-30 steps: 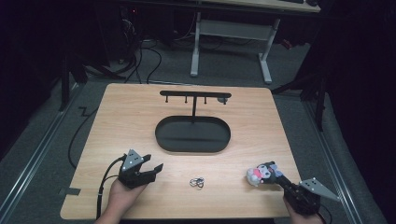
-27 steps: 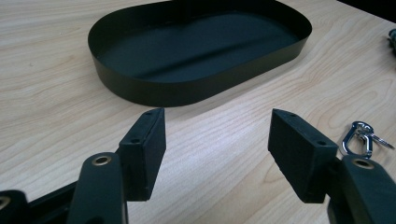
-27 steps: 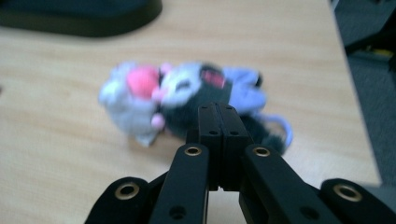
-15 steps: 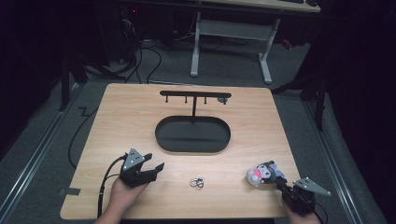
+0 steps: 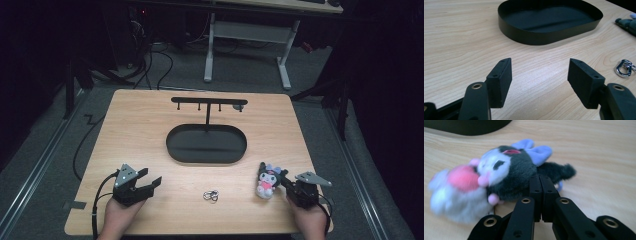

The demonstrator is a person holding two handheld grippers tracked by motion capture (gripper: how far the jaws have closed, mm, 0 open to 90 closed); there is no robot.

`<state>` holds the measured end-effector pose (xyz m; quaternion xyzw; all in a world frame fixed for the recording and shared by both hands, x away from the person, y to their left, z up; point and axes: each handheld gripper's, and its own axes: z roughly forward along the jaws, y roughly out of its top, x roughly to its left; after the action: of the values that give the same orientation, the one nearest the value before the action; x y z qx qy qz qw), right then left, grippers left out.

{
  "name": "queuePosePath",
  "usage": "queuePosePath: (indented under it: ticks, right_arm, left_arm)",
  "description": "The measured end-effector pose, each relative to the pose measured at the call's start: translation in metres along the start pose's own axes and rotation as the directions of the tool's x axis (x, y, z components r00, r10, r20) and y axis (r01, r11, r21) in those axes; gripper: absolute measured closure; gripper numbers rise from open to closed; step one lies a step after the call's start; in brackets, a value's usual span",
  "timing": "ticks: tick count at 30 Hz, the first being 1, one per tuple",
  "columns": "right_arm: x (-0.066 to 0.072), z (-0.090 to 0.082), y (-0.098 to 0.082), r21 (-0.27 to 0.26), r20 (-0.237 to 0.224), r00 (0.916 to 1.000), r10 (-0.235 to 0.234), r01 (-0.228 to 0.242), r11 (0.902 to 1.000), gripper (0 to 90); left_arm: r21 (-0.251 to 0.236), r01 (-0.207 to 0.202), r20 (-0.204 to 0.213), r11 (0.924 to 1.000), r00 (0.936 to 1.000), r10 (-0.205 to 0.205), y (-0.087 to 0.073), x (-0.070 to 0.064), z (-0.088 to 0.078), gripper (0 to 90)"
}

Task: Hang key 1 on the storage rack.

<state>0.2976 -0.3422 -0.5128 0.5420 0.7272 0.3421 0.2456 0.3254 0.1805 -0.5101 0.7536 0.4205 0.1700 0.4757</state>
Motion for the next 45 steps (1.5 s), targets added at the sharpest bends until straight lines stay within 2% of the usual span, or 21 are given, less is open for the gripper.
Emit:
queuePosePath:
  ticks: [1,3,7,11,14,17,20,23,29,33,36,38,39,41,43,45]
  right_arm:
    - [0.0,0.0,0.0,0.0,0.0,1.0,0.0,0.0,1.0,89.6]
    - [0.003,0.009,0.005,0.003,-0.007,0.9995,-0.03,0.03,0.9995,89.4]
    - [0.002,0.012,0.004,0.012,-0.003,0.9993,-0.037,0.037,0.9992,88.0]
    - [0.0,0.002,-0.001,-0.001,0.01,0.9996,-0.027,0.027,0.9996,88.1]
    - [0.001,-0.006,-0.006,-0.011,0.006,0.9997,-0.022,0.023,0.9997,88.2]
    - [0.01,-0.018,-0.013,-0.024,-0.008,0.999,-0.045,0.045,0.9987,88.2]
    - [0.014,-0.02,-0.013,-0.031,-0.008,0.9982,-0.059,0.059,0.9978,88.1]
    - [0.016,-0.016,-0.01,-0.031,0.002,0.9974,-0.072,0.072,0.9969,87.9]
    - [0.013,0.0,0.0,-0.028,-0.02,0.9963,-0.083,0.083,0.9962,87.6]
    - [0.013,0.003,0.003,-0.033,-0.027,0.9952,-0.094,0.093,0.9951,86.4]
    - [0.013,0.002,0.002,-0.033,-0.023,0.9957,-0.089,0.088,0.9955,85.2]
    - [0.01,-0.002,-0.001,-0.031,-0.014,0.997,-0.076,0.076,0.9966,83.1]
    - [0.007,-0.005,-0.006,-0.027,-0.006,0.9982,-0.06,0.06,0.9979,80.9]
    - [0.007,-0.007,-0.008,-0.024,0.002,0.9984,-0.056,0.056,0.9981,79.6]
    - [0.005,-0.01,-0.013,-0.023,0.025,0.9978,-0.061,0.062,0.9978,78.1]
    - [0.005,-0.011,-0.014,-0.026,0.035,0.998,-0.052,0.053,0.9982,78.0]
  left_arm:
    - [-0.002,0.001,0.0,1.0,1.0,-0.001,0.0,0.0,-0.001,36.9]
    - [-0.011,-0.007,0.008,0.9999,0.9999,0.007,0.0,0.0,-0.001,36.9]
    - [-0.011,-0.007,0.023,0.9999,0.9997,0.008,0.0,-0.001,0.001,36.7]
    - [-0.014,-0.032,0.041,0.9994,0.9986,0.032,0.003,-0.005,0.006,36.5]
    - [-0.019,-0.033,0.046,0.9993,0.9984,0.034,0.006,-0.007,0.007,36.5]
    - [-0.025,-0.038,0.06,0.999,0.9974,0.04,0.008,-0.009,0.009,36.7]
    - [-0.029,-0.043,0.062,0.9986,0.9971,0.045,0.009,-0.01,0.01,36.6]
    - [-0.038,-0.036,0.061,0.9986,0.9974,0.038,0.01,-0.008,0.008,36.6]
    - [-0.035,-0.019,0.054,0.9992,0.9983,0.021,0.004,-0.005,0.002,36.6]
    - [-0.044,-0.013,0.051,0.9989,0.9986,0.015,0.004,-0.004,-0.001,36.5]
    - [-0.041,-0.017,0.045,0.999,0.9988,0.019,0.004,-0.004,-0.002,36.4]
    - [-0.043,-0.005,0.05,0.9991,0.9987,0.007,0.005,-0.004,-0.003,36.5]
    - [-0.027,-0.012,0.049,0.9996,0.9987,0.013,0.007,-0.004,-0.004,36.1]
    - [-0.025,-0.022,0.044,0.9994,0.9987,0.023,0.007,-0.004,-0.005,36.2]
    - [-0.018,-0.041,0.044,0.999,0.9982,0.041,0.004,-0.005,-0.006,35.6]
    - [-0.024,-0.033,0.046,0.9992,0.9984,0.034,-0.003,-0.005,-0.006,35.6]
